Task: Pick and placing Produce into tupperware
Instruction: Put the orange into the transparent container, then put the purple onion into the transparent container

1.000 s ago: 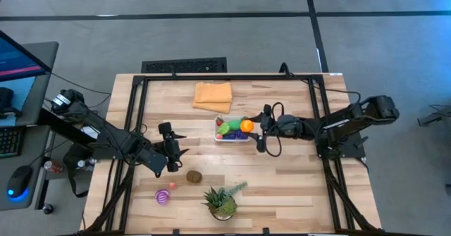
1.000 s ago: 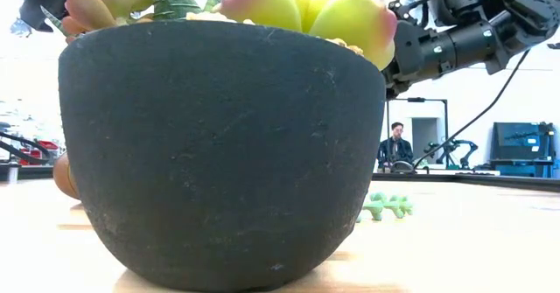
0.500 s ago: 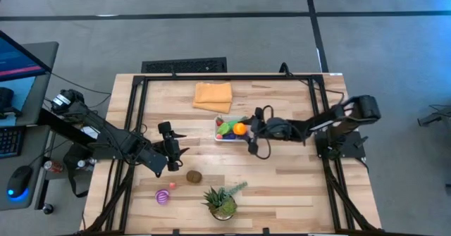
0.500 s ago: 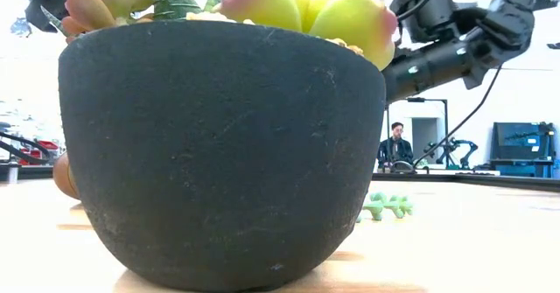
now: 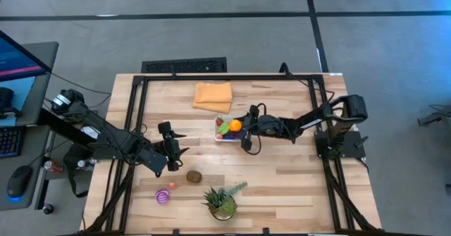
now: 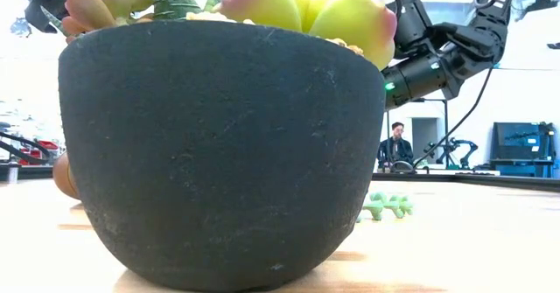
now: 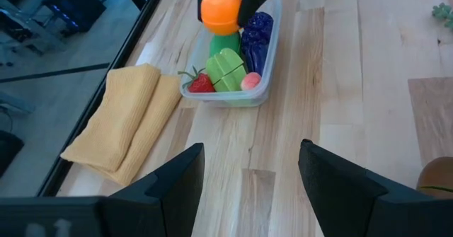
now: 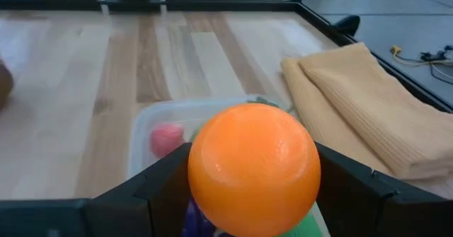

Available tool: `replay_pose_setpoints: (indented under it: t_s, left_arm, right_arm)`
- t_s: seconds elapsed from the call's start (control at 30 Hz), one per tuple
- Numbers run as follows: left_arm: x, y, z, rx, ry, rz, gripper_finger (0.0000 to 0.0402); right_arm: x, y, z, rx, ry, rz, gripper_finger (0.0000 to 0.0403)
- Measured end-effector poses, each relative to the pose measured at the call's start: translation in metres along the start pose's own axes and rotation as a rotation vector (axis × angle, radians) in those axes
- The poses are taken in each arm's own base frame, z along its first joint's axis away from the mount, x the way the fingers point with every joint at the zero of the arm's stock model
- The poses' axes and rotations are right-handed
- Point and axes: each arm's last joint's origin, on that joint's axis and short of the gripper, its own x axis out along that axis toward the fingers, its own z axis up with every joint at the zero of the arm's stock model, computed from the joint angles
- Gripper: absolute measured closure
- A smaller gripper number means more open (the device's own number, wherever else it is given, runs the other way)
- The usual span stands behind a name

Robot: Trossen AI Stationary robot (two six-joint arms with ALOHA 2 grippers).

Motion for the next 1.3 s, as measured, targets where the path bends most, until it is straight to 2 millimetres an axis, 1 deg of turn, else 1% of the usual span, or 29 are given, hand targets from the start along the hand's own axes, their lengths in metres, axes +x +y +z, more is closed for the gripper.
replay_pose_setpoints:
  t_s: [0.13,0.27,0.53,0.97,1.13,1.3]
  left_arm:
    - [0.0,0.0,0.0,0.0,-0.001,0.004,0.0182]
    - [0.0,0.0,0.0,0.0,-0.001,0.004,0.0182]
    - [0.0,0.0,0.0,0.0,-0.006,0.017,0.0182]
    - [0.0,0.001,0.0,0.004,-0.002,0.018,0.0182]
    - [0.0,0.001,-0.002,-0.004,0.008,0.021,0.0182]
    - [0.0,0.002,-0.004,-0.018,0.028,0.028,0.0182]
  right_arm:
    - [0.001,-0.003,-0.001,0.012,0.013,-0.009,0.0157]
    - [0.0,-0.002,-0.006,0.004,0.06,-0.005,0.0157]
    - [0.0,0.0,-0.008,-0.006,0.084,0.005,0.0154]
    - [-0.001,0.001,-0.009,0.017,0.092,0.009,0.0074]
    - [-0.007,0.003,0.001,0.013,0.055,0.019,0.0055]
    - [-0.016,0.004,0.013,0.007,0.03,0.03,0.0049]
